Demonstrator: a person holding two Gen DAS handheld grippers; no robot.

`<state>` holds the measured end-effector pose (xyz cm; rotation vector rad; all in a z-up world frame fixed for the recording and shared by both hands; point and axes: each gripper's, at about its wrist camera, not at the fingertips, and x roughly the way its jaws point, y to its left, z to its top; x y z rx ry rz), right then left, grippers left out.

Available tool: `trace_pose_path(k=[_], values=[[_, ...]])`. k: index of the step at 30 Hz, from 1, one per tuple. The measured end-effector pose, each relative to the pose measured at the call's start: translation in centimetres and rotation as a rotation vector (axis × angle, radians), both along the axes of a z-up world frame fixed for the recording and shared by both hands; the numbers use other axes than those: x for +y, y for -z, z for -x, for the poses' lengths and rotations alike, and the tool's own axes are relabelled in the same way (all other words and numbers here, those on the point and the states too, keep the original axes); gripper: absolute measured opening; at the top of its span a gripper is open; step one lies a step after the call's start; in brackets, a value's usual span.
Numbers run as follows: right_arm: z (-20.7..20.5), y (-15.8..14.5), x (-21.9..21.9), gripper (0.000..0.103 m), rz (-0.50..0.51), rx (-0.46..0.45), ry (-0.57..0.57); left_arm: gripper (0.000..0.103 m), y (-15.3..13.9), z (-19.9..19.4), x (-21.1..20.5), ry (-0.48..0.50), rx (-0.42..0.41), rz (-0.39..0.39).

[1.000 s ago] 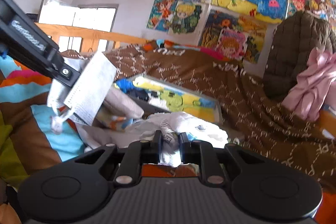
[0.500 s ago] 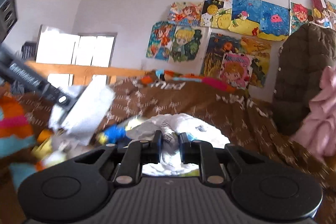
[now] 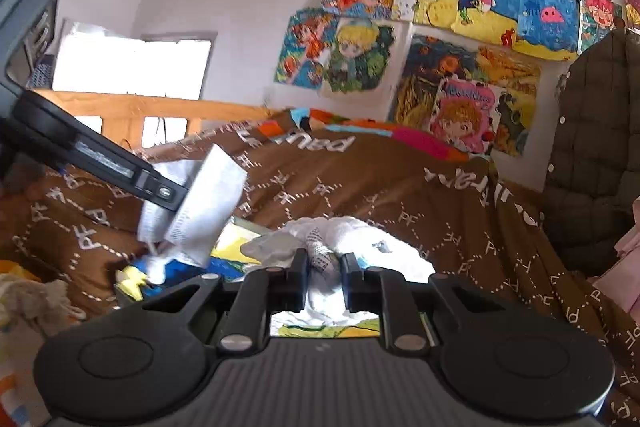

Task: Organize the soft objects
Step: 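Carry the grey mask and white muslin cloth with both grippers into the tray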

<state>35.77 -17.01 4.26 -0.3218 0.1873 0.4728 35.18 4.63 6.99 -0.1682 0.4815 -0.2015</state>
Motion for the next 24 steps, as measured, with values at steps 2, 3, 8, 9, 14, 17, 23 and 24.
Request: trace_pose_path(k=[2, 3, 8, 9, 14, 17, 23, 24], values=[[-0.8, 0.3, 0.3, 0.019, 0.011, 0.012, 0.022, 0.014, 1.1, -1.8, 0.2, -0.006, -0.001, 0.022], [-1.1, 0.5, 0.4, 0.019, 0.014, 0.020, 0.033, 0.014, 1.7, -2.6, 0.2, -0.008, 0.004, 0.035], [-3.2, 1.8, 0.6, 0.019, -0.039, 0.104, 0.105, 0.014, 4.7, -5.8, 0.4, -0.017, 0.067, 0.118], [-3.6, 2.0, 0.5, 0.019, -0.054, 0.124, 0.116, 0.014, 5.2, -6.3, 0.4, -0.013, 0.083, 0.138], [-5.1, 3.6, 0.7, 0.019, -0.070, 0.179, 0.145, 0.015, 6.9, -7.6, 0.5, -0.005, 0.132, 0.170], [-5.4, 4.2, 1.0, 0.019, -0.065, 0.191, 0.149, 0.016, 7.4, -8.1, 0.7, -0.007, 0.162, 0.179], [-5.7, 4.8, 1.4, 0.020, -0.051, 0.214, 0.159, 0.016, 8.9, -9.0, 1.1, -0.012, 0.276, 0.202], [-5.8, 4.9, 1.4, 0.020, -0.048, 0.221, 0.161, 0.016, 9.0, -9.2, 1.1, -0.010, 0.287, 0.201]])
